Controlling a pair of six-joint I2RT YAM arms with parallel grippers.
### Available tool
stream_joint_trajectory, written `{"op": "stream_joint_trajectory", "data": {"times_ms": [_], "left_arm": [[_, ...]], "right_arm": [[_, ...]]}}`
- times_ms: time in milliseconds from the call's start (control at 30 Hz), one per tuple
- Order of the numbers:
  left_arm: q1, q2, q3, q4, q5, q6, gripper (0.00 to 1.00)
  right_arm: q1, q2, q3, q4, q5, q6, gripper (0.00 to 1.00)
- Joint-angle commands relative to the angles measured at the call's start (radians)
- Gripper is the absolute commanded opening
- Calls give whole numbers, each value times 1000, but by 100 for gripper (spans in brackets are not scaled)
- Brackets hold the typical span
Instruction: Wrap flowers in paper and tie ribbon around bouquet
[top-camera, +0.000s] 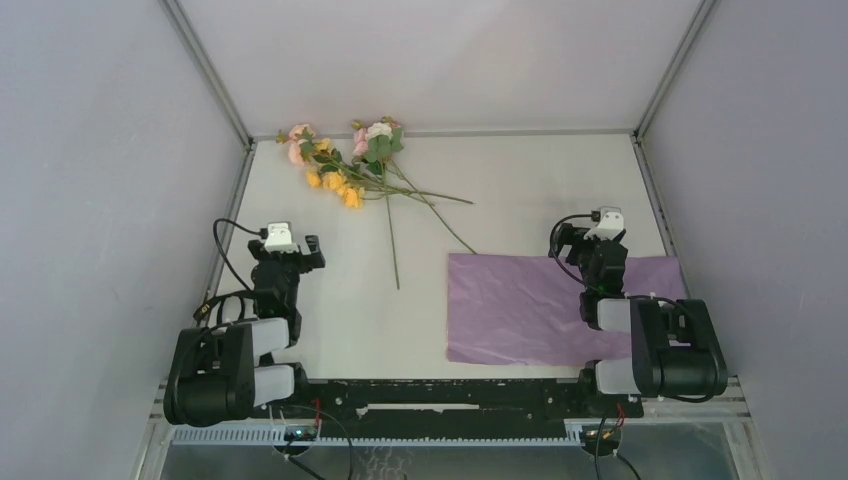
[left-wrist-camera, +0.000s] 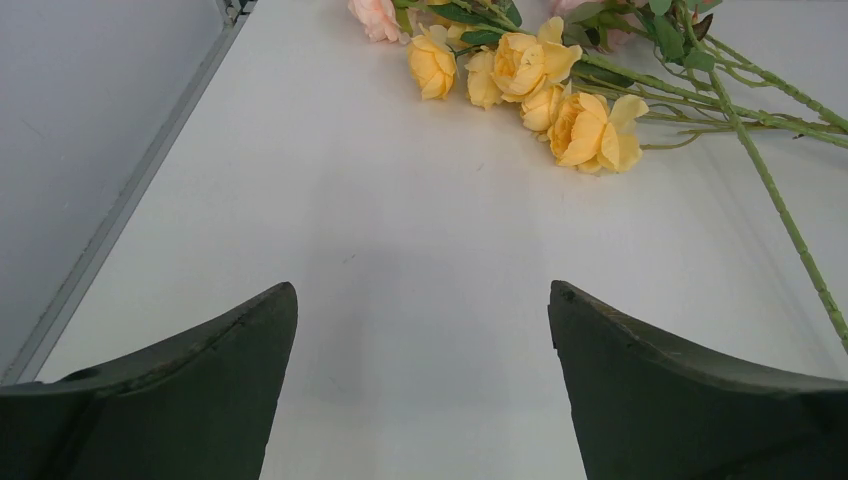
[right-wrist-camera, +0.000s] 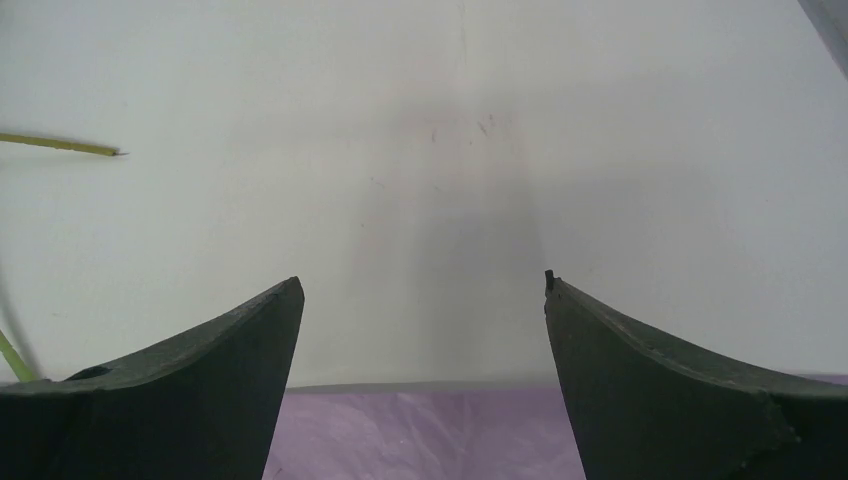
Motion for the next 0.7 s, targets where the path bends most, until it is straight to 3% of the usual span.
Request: {"op": "stream_joint_trajectory", "data": {"times_ms": [0,100,167,233,267,367,500,567,667], "left_arm": [[9,2,28,57,11,15,100],[8,1,29,58,11,15,100],[8,3,31,55,23,14,100],[18,-6,35,55,50,6,100],[29,-39,65,-34,64,-1,100],[59,-148,294,-501,167,11,99],[38,-189,614,-1015,465,142,82],[-44,-185,740,-1240,518,204,80],[-277,-131,885,-1510,497,307,82]], "right_arm": [[-4,-14,22,53,1,-10,99],[-9,-45,39,13,4,-1,100],[-11,-134,113,-214,56,39,99],[-52,-214,252,-505,16,181,100],[-83,-245,288,-602,-41,249,98],[-142,-320,342,-853,-89,369,87],[-181,-407,347,-1108,-36,461,79],[-184,-442,335,-1172,-33,481,78],[-183,-477,299,-1198,-64,497,77]]}}
